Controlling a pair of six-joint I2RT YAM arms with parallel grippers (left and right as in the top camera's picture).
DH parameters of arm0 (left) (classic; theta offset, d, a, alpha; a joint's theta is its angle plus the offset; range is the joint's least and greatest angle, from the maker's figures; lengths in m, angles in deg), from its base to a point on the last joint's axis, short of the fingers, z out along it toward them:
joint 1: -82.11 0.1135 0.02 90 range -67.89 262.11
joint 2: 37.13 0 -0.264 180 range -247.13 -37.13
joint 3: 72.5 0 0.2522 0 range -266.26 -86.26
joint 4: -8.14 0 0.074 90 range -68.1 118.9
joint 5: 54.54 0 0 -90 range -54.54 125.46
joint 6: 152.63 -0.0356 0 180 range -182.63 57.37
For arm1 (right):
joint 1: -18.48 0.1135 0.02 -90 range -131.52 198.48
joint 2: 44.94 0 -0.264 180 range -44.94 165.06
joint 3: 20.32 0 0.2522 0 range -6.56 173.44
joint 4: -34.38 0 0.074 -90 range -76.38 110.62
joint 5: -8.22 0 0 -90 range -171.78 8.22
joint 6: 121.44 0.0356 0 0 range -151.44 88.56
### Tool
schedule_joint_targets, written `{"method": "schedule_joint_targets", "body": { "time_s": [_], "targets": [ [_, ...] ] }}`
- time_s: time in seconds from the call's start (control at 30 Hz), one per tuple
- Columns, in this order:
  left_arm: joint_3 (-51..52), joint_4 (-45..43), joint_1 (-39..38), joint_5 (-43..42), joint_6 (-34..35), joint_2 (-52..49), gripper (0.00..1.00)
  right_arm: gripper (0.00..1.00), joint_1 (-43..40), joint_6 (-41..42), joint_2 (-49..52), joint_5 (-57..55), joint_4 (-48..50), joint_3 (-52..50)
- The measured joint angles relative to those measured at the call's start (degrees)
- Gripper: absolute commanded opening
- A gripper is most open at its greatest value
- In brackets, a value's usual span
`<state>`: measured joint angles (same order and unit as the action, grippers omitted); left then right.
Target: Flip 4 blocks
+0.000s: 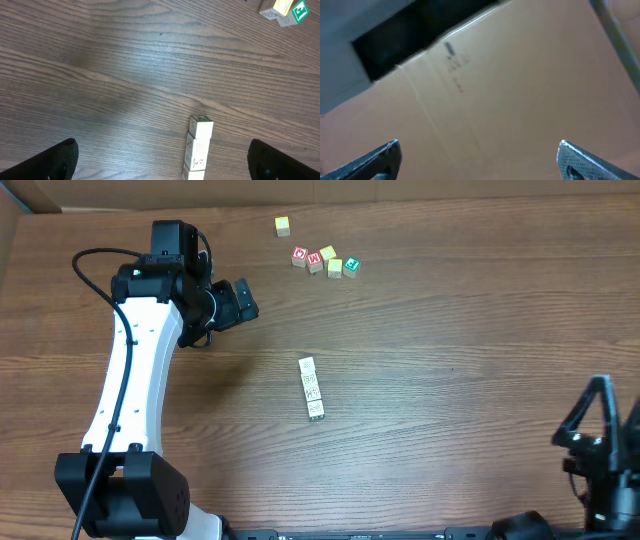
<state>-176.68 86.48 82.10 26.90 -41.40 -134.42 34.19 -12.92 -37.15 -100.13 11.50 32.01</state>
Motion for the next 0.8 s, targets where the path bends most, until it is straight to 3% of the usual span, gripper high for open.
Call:
{"method": "schedule_joint_targets", "body": {
  "time_s": [0.33, 0.8],
  "targets": [
    [0.0, 0.0, 0.0, 0.0, 0.0, 0.0, 1.00, 1.00, 0.0, -5.2, -6.9, 3.5, 21.6, -19.2],
    [0.0, 0.0, 0.0, 0.0, 0.0, 0.0, 1.00, 1.00, -4.0, -5.0, -7.0, 7.5, 23.1, -33.9]
  ]
}}
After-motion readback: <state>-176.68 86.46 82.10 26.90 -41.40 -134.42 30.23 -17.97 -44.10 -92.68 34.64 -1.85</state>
